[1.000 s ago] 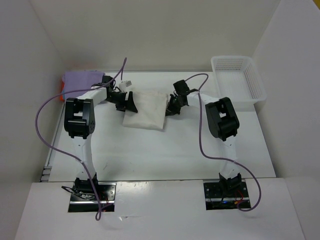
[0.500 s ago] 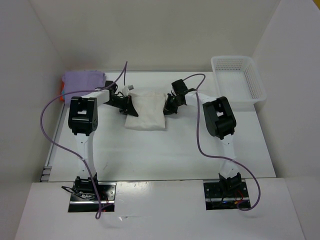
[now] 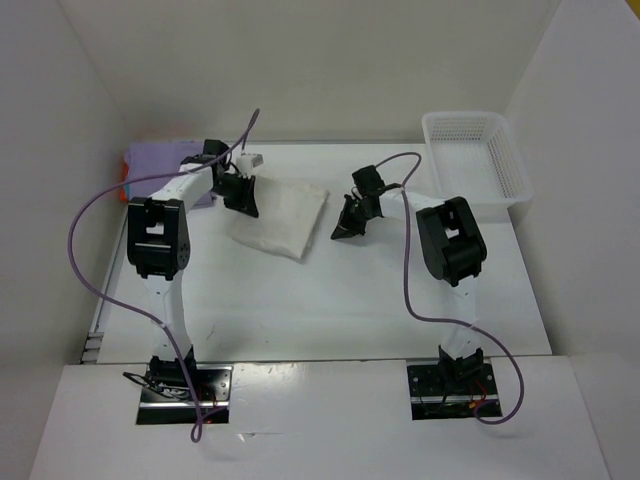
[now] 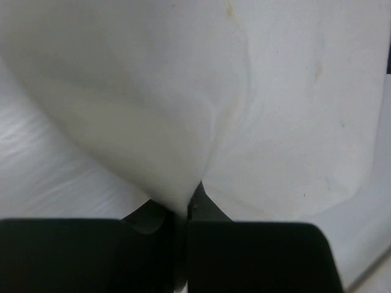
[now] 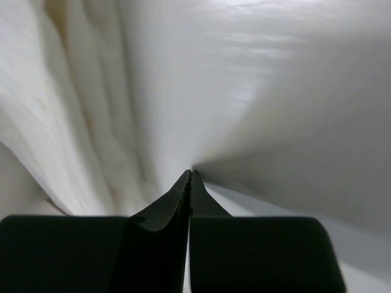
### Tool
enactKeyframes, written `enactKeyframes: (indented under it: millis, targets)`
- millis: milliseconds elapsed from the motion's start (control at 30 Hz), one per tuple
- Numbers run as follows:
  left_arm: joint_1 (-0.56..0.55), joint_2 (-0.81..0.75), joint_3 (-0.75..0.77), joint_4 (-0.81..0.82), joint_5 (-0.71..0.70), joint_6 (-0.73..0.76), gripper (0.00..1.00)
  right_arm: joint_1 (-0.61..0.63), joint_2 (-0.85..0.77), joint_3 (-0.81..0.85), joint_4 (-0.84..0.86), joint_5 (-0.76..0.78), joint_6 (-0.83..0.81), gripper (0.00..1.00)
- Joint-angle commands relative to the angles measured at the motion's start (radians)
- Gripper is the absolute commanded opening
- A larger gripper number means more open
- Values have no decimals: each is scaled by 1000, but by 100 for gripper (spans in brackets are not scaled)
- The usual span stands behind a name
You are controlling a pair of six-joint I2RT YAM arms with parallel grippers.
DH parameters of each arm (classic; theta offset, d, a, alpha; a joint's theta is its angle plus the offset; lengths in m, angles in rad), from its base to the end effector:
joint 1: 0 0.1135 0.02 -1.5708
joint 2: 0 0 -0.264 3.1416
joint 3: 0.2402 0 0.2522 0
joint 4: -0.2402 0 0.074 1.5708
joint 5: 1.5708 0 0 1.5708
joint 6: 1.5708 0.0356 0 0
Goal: Fold and stack the t-shirts
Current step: Put the neatly folded tshirt into the corner of the board with the left arm
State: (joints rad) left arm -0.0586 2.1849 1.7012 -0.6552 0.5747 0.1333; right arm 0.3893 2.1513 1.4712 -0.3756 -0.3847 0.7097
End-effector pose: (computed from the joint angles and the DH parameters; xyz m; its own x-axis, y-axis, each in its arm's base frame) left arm 0.4584 -0.0463 0.1741 -0.8618 0.1623 -0.4805 0.3944 0.8102 -0.4337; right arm 0.4073 0.1815 0.1337 -0.9514 0.2625 -0.1609 0.1280 0.8125 0.5687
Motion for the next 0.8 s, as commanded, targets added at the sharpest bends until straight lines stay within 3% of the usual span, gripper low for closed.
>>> enactKeyframes:
  millis: [0,433,767]
  targets:
    - [23,-70,76,-11,-249,78,0,-36,-100,-58,-57,102,-56,1]
    - [23,-50,322,-41,-625,180,0,-56,-176,-111,-68,121,-75,1]
    - [120,-31,436,-60,-676,190,0,-66,-196,-130,-77,139,-84,1]
